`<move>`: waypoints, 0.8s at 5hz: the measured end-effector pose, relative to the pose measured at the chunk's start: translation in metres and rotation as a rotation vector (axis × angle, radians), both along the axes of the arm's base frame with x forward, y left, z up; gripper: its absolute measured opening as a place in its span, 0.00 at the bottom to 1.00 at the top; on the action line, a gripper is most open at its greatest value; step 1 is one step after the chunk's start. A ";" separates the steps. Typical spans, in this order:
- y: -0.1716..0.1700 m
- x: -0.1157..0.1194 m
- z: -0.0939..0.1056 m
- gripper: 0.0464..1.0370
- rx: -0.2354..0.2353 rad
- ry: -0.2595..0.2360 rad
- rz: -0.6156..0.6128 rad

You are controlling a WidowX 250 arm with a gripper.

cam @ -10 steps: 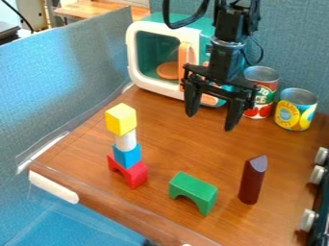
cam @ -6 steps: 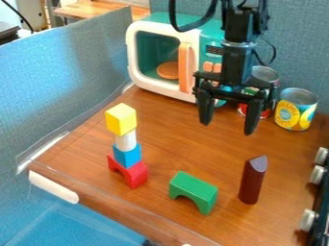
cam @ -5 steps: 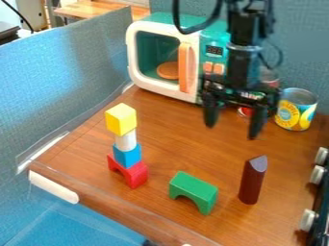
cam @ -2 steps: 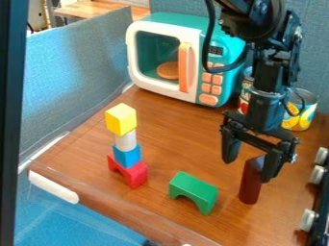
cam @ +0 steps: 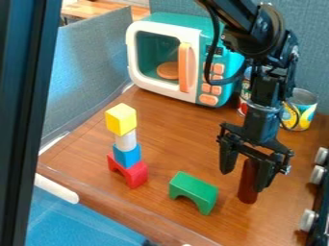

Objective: Put the brown cylinder on top of the green arch

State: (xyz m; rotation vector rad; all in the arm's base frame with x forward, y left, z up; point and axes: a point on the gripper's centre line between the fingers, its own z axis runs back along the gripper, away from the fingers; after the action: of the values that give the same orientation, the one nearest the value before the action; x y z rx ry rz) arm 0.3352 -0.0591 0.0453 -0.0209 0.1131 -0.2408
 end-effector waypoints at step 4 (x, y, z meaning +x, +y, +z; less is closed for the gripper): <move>0.007 0.007 0.033 0.49 -0.041 -0.145 0.148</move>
State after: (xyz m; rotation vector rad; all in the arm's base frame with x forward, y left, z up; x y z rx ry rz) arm 0.3423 -0.0517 0.0781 -0.0525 -0.0380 -0.0957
